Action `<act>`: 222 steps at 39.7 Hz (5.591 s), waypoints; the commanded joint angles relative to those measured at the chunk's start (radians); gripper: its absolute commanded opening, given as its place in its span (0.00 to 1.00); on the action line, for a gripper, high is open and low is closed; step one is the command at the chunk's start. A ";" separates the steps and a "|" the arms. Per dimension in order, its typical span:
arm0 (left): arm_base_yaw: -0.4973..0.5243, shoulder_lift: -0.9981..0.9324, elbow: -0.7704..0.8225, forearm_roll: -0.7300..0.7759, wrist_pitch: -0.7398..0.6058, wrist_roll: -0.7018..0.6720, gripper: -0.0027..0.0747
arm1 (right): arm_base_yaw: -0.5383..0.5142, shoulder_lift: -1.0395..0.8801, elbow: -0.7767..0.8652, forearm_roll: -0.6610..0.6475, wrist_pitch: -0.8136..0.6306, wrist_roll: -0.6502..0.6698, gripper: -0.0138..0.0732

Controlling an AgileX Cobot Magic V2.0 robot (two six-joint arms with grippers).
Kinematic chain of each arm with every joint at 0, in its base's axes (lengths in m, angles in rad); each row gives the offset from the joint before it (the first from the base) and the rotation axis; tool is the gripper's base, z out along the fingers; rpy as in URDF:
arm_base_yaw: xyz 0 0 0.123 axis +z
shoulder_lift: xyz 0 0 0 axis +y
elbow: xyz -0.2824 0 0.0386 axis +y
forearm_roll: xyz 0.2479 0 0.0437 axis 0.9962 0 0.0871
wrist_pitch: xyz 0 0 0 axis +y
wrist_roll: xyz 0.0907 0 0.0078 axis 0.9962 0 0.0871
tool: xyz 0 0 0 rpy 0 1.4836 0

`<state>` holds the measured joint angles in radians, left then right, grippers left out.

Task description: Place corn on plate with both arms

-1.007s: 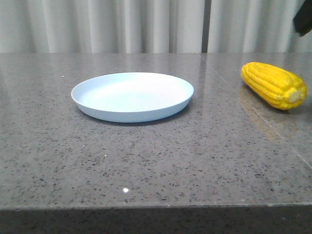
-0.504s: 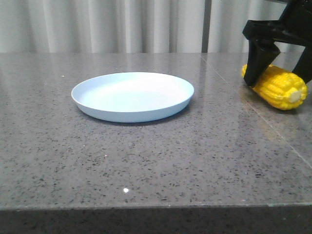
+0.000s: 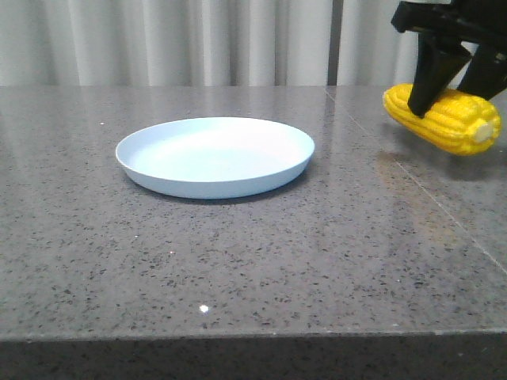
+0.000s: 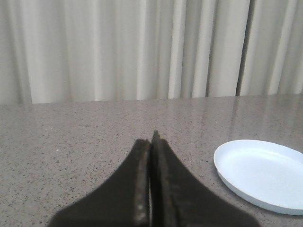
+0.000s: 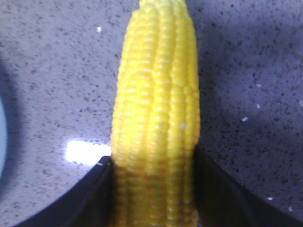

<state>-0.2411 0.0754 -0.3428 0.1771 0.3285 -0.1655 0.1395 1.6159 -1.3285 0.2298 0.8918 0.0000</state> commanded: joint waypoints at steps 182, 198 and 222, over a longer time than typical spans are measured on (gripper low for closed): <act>0.016 -0.003 0.026 -0.122 -0.159 0.176 0.02 | -0.029 -1.511 0.957 -0.442 -0.522 0.240 0.08; 0.246 -0.102 0.253 -0.220 -0.228 0.204 0.02 | -0.029 -1.510 0.957 -0.442 -0.522 0.240 0.08; 0.269 -0.100 0.352 -0.225 -0.297 0.204 0.02 | -0.029 -1.510 0.957 -0.442 -0.522 0.240 0.08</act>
<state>0.0243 -0.0035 0.0054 -0.0408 0.1192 0.0369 0.1149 0.0947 -0.3455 -0.1928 0.4503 0.2465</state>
